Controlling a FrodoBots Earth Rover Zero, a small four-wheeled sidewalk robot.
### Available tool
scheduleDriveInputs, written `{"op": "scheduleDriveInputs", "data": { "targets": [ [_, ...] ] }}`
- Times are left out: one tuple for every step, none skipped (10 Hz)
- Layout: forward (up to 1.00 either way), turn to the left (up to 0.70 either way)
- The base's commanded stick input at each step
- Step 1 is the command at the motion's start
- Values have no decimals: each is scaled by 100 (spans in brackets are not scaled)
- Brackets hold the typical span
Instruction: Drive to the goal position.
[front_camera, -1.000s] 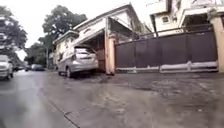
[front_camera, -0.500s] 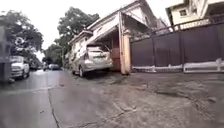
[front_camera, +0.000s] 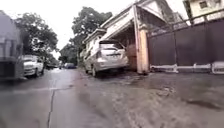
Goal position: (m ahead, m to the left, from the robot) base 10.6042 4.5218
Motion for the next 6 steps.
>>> {"op": "scheduleDriveInputs", "data": {
  "targets": [
    [100,27],
    [100,27],
    [100,27],
    [100,27],
    [100,27],
    [100,27]
  ]
}}
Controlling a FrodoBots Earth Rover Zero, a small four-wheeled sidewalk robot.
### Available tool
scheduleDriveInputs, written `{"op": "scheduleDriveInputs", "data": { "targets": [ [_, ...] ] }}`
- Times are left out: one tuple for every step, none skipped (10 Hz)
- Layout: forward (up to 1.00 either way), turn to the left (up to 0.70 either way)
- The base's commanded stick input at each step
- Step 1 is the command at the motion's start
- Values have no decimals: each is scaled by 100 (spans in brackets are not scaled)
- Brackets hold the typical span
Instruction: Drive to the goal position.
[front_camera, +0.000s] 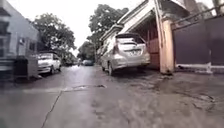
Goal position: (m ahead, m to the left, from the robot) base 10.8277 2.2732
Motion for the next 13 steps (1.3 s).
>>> {"op": "scheduleDriveInputs", "data": {
  "targets": [
    [100,27],
    [100,27],
    [100,27],
    [100,27],
    [100,20],
    [100,2],
    [100,0],
    [100,0],
    [100,0],
    [100,0],
    [100,0],
    [100,0],
    [100,-3]
  ]
}}
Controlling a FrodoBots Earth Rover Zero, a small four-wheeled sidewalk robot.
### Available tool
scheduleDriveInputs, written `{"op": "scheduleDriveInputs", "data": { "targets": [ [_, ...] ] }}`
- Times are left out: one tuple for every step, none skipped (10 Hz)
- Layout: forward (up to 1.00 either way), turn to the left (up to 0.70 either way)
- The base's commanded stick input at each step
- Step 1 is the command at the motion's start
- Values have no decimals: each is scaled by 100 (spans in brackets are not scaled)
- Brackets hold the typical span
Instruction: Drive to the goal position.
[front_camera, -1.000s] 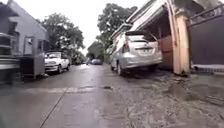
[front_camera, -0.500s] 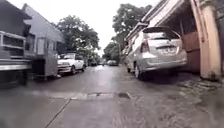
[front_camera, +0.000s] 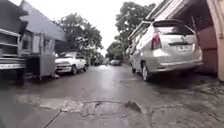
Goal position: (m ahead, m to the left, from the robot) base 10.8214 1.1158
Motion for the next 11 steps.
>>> {"op": "scheduleDriveInputs", "data": {
  "targets": [
    [100,-25],
    [100,0],
    [100,-25],
    [100,0],
    [100,0],
    [100,0],
    [100,0],
    [100,27],
    [100,2],
    [100,0],
    [100,0]
  ]
}}
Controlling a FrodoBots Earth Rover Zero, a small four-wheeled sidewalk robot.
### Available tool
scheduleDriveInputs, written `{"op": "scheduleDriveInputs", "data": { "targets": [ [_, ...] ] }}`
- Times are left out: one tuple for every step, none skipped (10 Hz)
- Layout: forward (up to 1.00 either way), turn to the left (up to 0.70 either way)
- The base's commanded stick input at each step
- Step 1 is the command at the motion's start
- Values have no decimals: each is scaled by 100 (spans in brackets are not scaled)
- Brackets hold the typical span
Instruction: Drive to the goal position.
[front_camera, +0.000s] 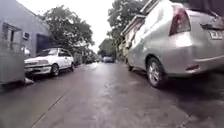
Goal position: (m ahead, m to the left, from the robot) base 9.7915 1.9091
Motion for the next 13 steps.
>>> {"op": "scheduleDriveInputs", "data": {
  "targets": [
    [100,0],
    [100,0],
    [100,0],
    [100,0],
    [100,0],
    [100,22],
    [100,27],
    [100,21],
    [100,11],
    [100,24],
    [100,2],
    [100,21],
    [100,0]
  ]
}}
